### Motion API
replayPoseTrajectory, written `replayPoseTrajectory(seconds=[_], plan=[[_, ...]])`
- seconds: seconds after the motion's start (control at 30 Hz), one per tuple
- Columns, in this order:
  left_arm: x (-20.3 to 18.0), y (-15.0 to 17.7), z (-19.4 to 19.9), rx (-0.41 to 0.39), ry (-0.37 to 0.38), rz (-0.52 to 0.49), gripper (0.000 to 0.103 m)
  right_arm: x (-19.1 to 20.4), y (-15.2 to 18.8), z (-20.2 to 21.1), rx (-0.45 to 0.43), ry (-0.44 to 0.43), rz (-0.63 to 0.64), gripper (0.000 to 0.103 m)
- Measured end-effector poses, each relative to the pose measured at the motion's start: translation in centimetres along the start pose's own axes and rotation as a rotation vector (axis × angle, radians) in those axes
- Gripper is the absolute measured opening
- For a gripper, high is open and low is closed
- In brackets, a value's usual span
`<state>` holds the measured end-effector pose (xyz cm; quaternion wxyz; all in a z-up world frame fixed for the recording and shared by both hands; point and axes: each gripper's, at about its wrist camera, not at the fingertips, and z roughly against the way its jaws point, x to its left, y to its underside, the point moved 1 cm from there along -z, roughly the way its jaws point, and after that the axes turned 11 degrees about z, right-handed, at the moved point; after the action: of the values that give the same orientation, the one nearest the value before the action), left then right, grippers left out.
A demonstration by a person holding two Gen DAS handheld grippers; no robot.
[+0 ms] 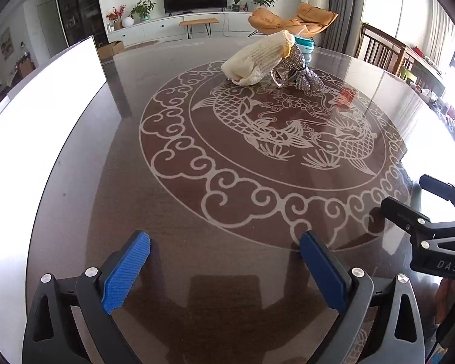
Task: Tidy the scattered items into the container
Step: 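Move both open tools back over the table toward the glove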
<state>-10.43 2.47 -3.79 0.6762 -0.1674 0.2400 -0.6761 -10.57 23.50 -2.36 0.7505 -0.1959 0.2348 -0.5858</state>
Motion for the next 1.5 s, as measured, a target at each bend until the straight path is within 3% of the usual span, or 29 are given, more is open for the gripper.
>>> replayPoseTrajectory(seconds=[0.17, 1.5], plan=[[0.64, -1.12, -0.83, -0.011, -0.014, 0.035, 0.103, 0.03, 0.02, -0.06, 0.000, 0.000, 0.000, 0.103], [0.86, -0.77, -0.62, -0.022, -0.010, 0.038, 0.103, 0.27, -0.09, -0.39, 0.002, 0.002, -0.002, 0.103]])
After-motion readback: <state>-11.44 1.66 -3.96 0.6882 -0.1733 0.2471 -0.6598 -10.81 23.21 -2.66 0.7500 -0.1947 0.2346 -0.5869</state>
